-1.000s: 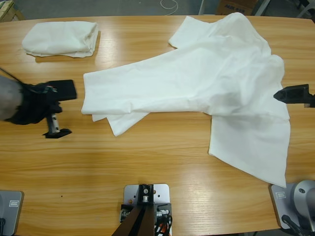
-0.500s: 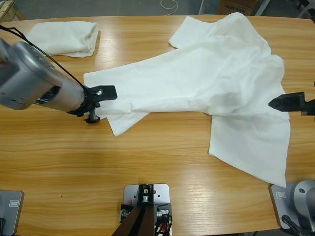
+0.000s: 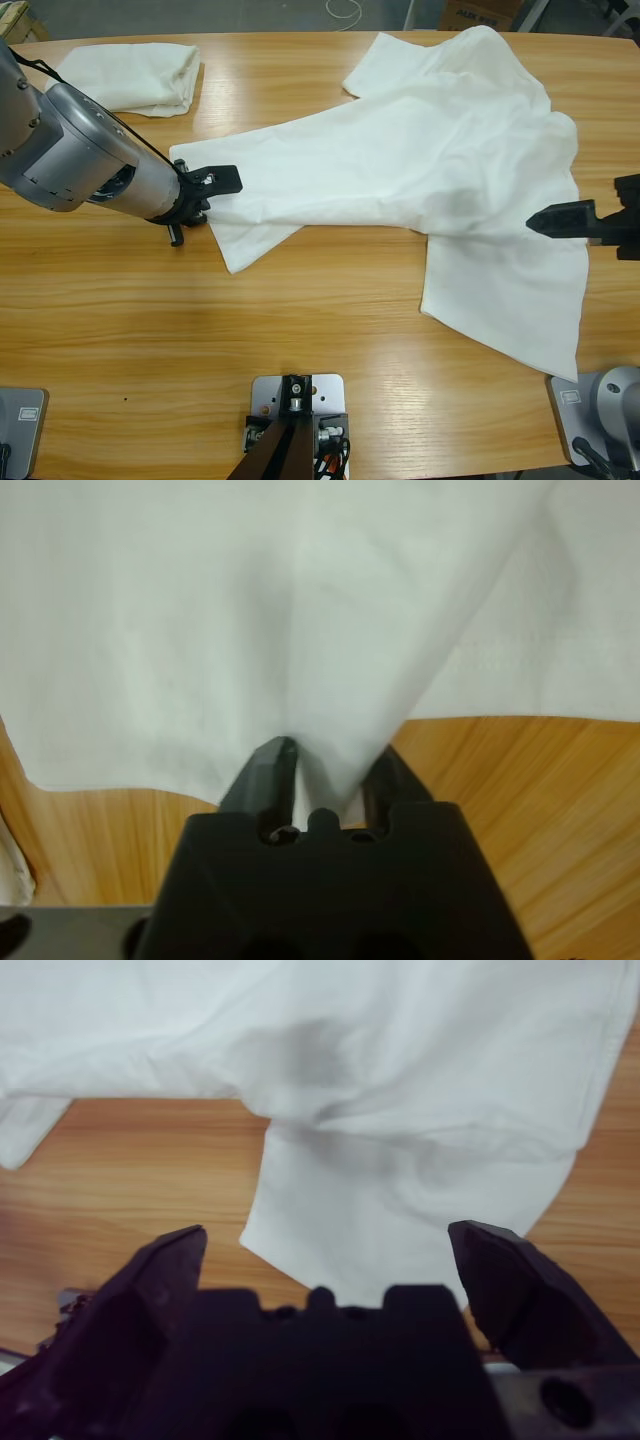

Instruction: Fold clothes

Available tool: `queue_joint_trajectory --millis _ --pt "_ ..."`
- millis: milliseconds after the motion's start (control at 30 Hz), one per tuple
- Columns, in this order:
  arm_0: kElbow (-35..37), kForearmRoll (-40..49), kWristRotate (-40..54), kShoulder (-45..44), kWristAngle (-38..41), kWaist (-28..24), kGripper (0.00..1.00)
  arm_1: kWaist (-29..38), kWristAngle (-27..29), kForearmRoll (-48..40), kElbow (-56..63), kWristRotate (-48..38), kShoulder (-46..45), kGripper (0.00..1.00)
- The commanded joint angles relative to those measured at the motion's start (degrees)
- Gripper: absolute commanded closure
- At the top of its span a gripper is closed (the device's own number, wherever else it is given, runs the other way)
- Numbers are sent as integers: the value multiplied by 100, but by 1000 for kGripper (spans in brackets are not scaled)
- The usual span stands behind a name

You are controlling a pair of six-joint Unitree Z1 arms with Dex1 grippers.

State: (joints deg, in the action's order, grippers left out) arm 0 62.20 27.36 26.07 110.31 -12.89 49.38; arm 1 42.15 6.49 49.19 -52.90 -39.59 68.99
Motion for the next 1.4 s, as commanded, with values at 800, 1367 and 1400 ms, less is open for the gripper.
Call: queue_joint_trajectory --millis 800,1367,1400 --pt "-164 32 -40 -270 196 -145 1000 74 -361 -661 587 -73 493 23" --pt "291 287 -578 -1188 1421 -417 1000 72 -456 -904 746 -135 563 27" --pt "317 424 -722 -1277 1537 -387 1000 74 -456 -936 781 -156 563 27"
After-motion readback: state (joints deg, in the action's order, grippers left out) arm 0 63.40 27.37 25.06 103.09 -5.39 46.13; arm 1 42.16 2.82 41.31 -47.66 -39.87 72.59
